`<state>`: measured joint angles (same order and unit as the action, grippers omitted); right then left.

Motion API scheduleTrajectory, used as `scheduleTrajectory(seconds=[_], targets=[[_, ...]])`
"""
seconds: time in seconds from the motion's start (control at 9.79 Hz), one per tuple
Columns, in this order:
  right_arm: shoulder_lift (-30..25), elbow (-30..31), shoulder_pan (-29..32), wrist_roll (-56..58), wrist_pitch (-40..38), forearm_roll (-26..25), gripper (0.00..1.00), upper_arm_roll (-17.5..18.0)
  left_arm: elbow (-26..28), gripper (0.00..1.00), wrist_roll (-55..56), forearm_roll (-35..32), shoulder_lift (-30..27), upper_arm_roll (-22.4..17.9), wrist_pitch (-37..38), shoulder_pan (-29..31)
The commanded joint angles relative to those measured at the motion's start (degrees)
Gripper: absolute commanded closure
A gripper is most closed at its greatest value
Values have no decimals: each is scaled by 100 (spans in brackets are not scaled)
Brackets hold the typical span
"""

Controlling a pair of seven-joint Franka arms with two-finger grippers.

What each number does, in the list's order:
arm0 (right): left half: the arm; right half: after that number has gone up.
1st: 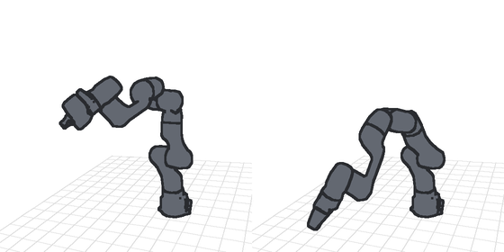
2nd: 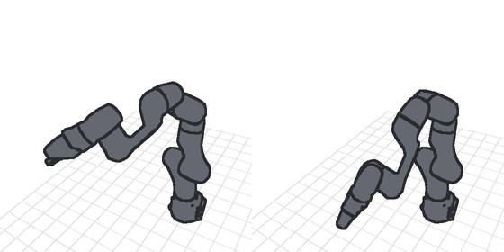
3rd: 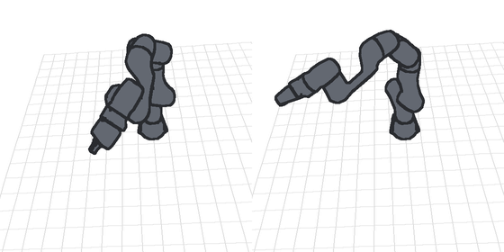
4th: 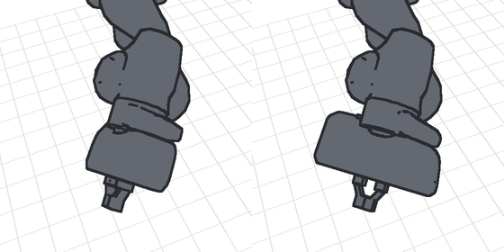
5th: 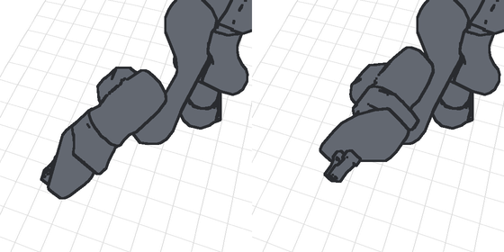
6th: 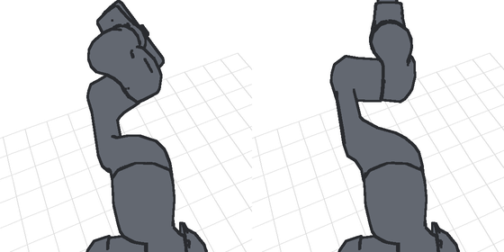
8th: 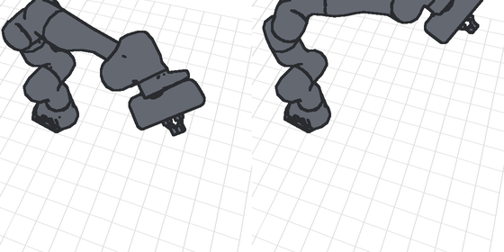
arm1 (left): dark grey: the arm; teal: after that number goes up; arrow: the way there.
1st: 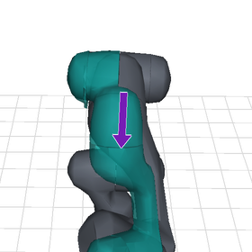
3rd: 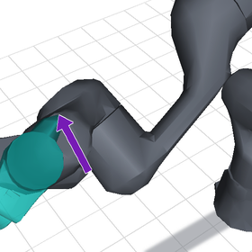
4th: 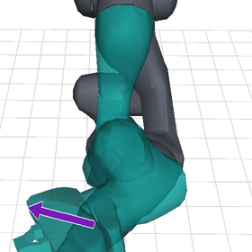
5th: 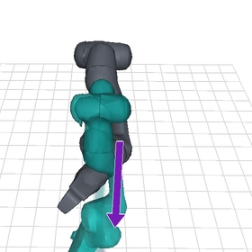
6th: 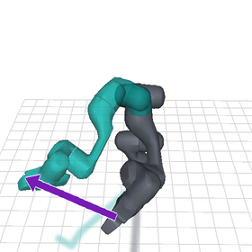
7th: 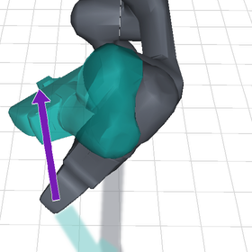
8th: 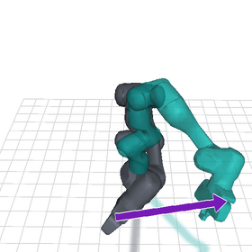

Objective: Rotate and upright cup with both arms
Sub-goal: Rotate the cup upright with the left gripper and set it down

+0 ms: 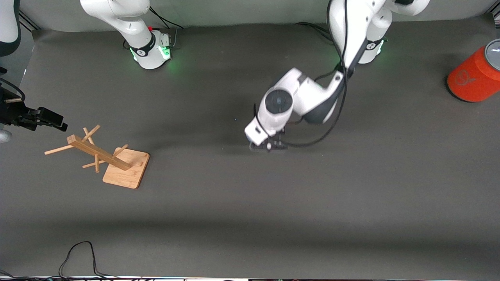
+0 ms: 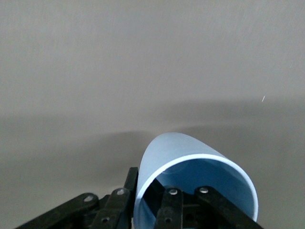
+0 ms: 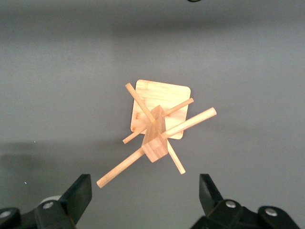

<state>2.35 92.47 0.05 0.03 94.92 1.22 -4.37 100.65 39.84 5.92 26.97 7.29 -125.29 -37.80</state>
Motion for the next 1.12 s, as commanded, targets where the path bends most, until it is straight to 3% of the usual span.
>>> scheduleTrajectory(seconds=[0.0, 0.2, 0.41, 0.51, 0.61, 0.82, 1.02], targets=[[134, -265, -58, -152, -52, 19, 0, -29, 631, 100, 252, -143, -264, -105, -337, -122], [99, -256, -137, -178, -166, 19, 0, -29, 1041, 100, 758, -458, -201, -114, -756, -341], [90, -256, -137, -170, -307, 19, 0, -29, 1114, 100, 1104, -477, -114, -114, -1058, -377], [90, -230, -137, -170, -307, 19, 0, -38, 1114, 43, 1131, -573, -79, -114, -1059, -377], [99, -221, -137, -161, -307, 10, 0, -38, 1114, 0, 1157, -644, -61, -114, -1050, -377], [90, -203, -137, -169, -316, 1, 0, -46, 1088, 0, 1184, -636, -122, -122, -901, -333], [90, -212, -137, -170, -316, 10, 0, -55, 634, 0, 1210, -627, -297, -140, 34, -123]])
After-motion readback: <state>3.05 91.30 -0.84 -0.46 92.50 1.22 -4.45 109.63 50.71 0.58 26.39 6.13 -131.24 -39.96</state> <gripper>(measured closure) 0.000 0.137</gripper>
